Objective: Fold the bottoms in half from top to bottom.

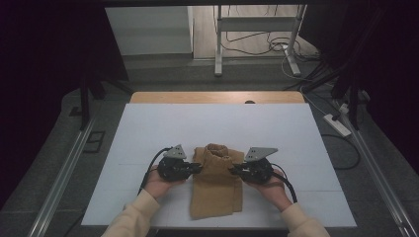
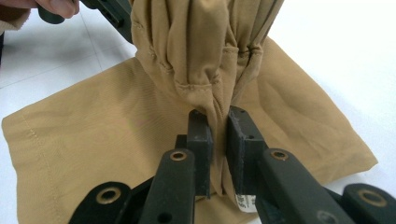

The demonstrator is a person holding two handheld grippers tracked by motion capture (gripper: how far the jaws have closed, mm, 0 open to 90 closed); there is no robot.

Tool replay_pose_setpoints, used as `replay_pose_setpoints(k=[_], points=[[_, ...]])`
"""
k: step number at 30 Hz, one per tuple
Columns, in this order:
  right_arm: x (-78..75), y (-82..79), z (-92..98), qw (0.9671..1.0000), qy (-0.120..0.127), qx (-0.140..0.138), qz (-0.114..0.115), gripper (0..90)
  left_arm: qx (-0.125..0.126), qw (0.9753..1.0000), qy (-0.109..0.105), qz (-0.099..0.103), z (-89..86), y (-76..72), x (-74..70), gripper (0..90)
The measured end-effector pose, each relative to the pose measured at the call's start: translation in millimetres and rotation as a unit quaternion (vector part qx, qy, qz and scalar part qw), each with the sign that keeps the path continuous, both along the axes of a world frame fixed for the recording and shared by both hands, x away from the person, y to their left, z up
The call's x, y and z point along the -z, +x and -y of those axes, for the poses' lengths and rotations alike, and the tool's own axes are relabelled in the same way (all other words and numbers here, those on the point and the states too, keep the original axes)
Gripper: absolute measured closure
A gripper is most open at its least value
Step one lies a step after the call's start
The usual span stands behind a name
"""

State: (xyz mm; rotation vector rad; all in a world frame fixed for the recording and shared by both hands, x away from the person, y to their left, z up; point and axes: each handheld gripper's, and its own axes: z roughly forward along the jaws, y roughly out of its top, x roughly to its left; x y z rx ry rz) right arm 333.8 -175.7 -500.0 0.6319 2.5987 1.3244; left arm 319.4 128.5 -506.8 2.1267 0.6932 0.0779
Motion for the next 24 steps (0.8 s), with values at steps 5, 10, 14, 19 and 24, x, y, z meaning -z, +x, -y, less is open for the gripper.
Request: replay_pose_setpoints(k=[5, 10, 14, 19, 24], points=[[1.3, -4.2, 1.1, 1.0, -0.001, 0.0, -0.003, 78.7, 0.001, 1.0, 0.002, -0.001, 0.7, -2.6, 1.0, 80.3], [1.3, -8.4, 2.0, 1.0, 0.0, -0.002, -0.001, 76.8, 0.0, 1.0, 0.001, 0.0, 0.2, -5.6, 2.4, 78.6], [1.4, -11.7, 3.4, 1.0, 0.0, -0.002, -0.001, 75.2, 0.001, 1.0, 0.001, 0.002, -0.1, -7.9, 2.9, 76.4], [2.5, -16.3, 4.4, 1.0, 0.001, -0.004, -0.004, 72.2, 0.002, 1.0, 0.002, 0.002, 1.1, -10.5, 4.3, 75.2], [1.6, -21.4, 8.0, 0.9999, 0.005, -0.004, -0.016, 59.5, -0.006, 1.0, 0.0, 0.003, -2.7, -17.2, 3.5, 64.0]])
